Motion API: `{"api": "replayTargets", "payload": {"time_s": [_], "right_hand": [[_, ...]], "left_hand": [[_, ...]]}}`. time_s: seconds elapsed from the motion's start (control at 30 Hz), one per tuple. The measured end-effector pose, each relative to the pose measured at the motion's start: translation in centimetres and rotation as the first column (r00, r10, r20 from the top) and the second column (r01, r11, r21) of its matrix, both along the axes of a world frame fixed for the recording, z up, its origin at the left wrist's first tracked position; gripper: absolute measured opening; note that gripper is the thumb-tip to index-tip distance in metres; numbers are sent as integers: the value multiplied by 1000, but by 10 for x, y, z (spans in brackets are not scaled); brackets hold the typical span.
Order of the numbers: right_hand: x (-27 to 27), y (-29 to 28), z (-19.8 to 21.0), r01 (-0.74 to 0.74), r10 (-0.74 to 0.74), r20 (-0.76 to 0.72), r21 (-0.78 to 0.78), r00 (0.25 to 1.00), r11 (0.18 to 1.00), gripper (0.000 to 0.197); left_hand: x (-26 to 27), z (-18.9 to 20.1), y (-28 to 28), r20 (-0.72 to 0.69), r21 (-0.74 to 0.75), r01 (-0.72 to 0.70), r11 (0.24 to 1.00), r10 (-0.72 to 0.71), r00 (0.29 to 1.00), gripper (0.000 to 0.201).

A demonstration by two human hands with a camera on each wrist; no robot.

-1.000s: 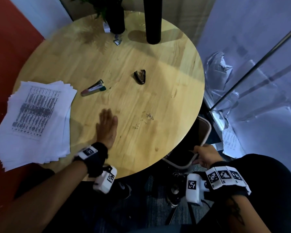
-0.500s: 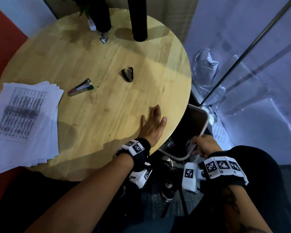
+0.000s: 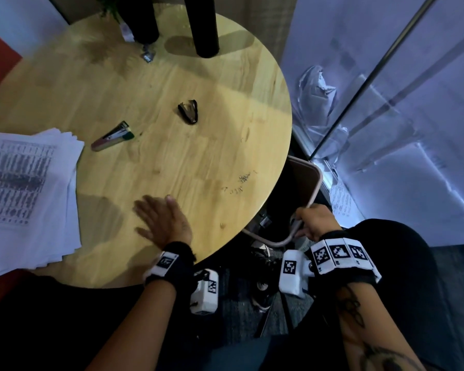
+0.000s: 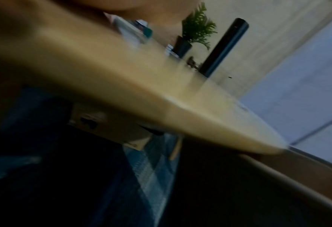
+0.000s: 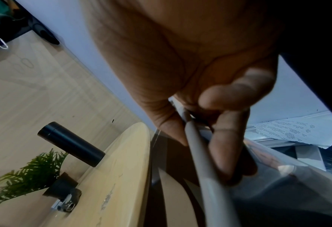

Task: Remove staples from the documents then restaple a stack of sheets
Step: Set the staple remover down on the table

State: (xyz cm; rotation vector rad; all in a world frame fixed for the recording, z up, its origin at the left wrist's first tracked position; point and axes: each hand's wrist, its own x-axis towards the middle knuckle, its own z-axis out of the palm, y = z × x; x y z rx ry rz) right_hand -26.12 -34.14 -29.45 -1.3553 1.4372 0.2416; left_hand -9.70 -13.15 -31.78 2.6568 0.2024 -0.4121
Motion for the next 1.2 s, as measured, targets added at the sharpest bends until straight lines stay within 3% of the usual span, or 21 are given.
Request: {"api": "replayTargets", "payload": {"time_s": [0.13, 0.2, 0.27, 0.37, 0.47, 0.5, 0.53, 0.57, 0.67, 0.73, 0.8, 0.87, 0.93, 0.97, 1.03, 1.07, 1.1, 1.13, 1.2], "right_hand": [[1, 1, 2, -3, 3, 0, -3, 1000, 1000, 15], [0, 1, 2, -24, 24, -9, -9, 1000, 1000, 15], [1, 0, 3, -39, 39, -12, -12, 999, 999, 14], [3, 0, -1, -60, 59, -24, -21, 998, 998, 11], [5, 0, -5, -66, 66, -14, -18, 998, 998, 14], [5, -1, -7, -69, 69, -10, -20, 998, 997, 14], [5, -1, -7, -67, 66, -8, -19, 998, 998, 12], [4, -2, -8, -63, 63, -5, -16, 998, 998, 10], [2, -3, -11, -55, 55, -2, -13, 998, 998, 10], [2, -4, -14, -46, 46, 5, -19, 999, 999, 11], [4, -4, -16, -42, 42, 4, -16, 999, 999, 11], [4, -5, -19, -40, 40, 9, -19, 999, 999, 9], [4, -4, -20, -38, 38, 13, -16, 999, 999, 8], [5, -4, -20, -37, 38, 13, -13, 999, 999, 7], [5, -5, -23, -46, 46, 14, -26, 999, 999, 15], [4, -5, -26, -48, 49, 6, -41, 999, 998, 23], [4, -5, -27, -46, 46, 2, -52, 999, 998, 29], [4, -5, -29, -37, 37, 5, -52, 999, 998, 31], [4, -6, -32, -8, 9, 18, -42, 1000, 999, 27]], "left_hand": [[-27, 8, -62, -57, -137, 322, 937, -332, 942, 77], [-46, 7, -86, -42, -180, 503, 846, -517, 855, 103], [-56, 5, -103, -42, -185, 633, 752, -650, 759, 111], [-60, 4, -115, -38, -252, 748, 614, -778, 627, 101], [-67, 2, -116, -12, -390, 812, 435, -884, 468, 112], [-70, 3, -116, -2, -440, 804, 400, -896, 444, 112], [-72, 4, -114, 15, -492, 775, 397, -886, 464, 111], [-71, 5, -111, 37, -551, 716, 429, -844, 535, 110], [-44, 4, -94, 108, -648, 433, 626, -487, 866, 106], [-9, 1, -78, 140, -514, 289, 808, -254, 957, 94], [15, 2, -69, 41, -259, 202, 944, -198, 979, 69], [16, 3, -76, -85, -95, 251, 963, -259, 962, 61], [-5, 3, -97, -106, -51, 431, 901, -434, 895, 59], [-20, 2, -110, -95, -41, 570, 820, -572, 815, 59], [-56, 7, -133, -116, -89, 827, 555, -830, 545, 64], [-70, 14, -140, -133, -139, 896, 422, -905, 405, 71], [-78, 19, -143, -137, -199, 913, 356, -933, 334, 81], [-79, 22, -144, -116, -271, 892, 362, -932, 343, 84], [-58, 24, -141, -6, -344, 816, 465, -870, 494, 70]]}}
